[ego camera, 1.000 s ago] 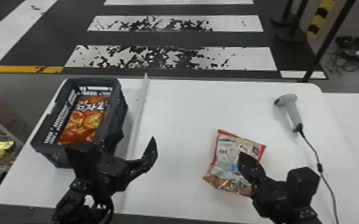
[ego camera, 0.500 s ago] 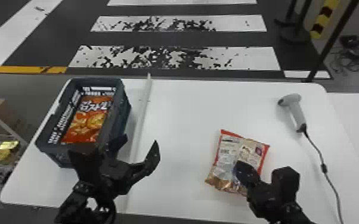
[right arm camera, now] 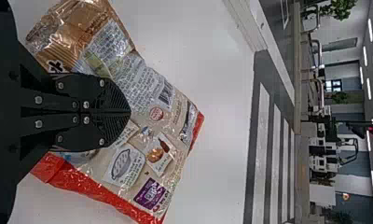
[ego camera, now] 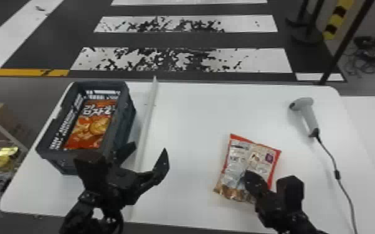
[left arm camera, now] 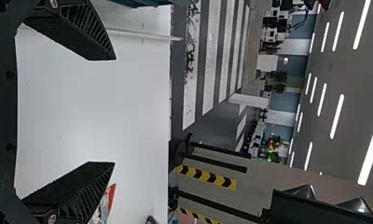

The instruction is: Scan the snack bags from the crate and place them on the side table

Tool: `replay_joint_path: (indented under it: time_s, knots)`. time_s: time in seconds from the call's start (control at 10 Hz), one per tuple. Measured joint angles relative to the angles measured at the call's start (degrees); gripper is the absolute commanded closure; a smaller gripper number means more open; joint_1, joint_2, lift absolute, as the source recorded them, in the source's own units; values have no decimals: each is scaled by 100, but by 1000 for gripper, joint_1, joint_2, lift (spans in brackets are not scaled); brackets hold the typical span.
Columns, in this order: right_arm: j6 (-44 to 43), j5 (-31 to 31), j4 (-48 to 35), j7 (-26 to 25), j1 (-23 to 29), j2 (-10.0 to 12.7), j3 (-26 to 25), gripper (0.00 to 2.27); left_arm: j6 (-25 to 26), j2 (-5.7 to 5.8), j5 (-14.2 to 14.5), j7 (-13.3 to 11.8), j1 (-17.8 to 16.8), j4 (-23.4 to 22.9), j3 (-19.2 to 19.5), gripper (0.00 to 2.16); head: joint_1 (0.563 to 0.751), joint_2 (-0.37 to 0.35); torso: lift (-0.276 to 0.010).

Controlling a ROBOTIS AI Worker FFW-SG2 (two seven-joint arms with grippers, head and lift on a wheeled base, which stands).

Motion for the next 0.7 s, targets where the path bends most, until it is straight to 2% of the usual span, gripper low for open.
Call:
replay_joint_path:
  time_s: [0.2,0.5,0.7]
  knots:
    - [-100,25,-341,4,178,-20,-21,2263,-1,1,4,-8,8,-1,-11,73,695,71,-50]
    - [27,253,-1505,4,849,-66,-105,2263,-1,9,4,-20,17,-16,-47,73,695,79,-50]
    - [160,382,-1639,1,1080,-71,-193,2263,-1,14,7,-35,15,-16,-56,73,695,67,-50]
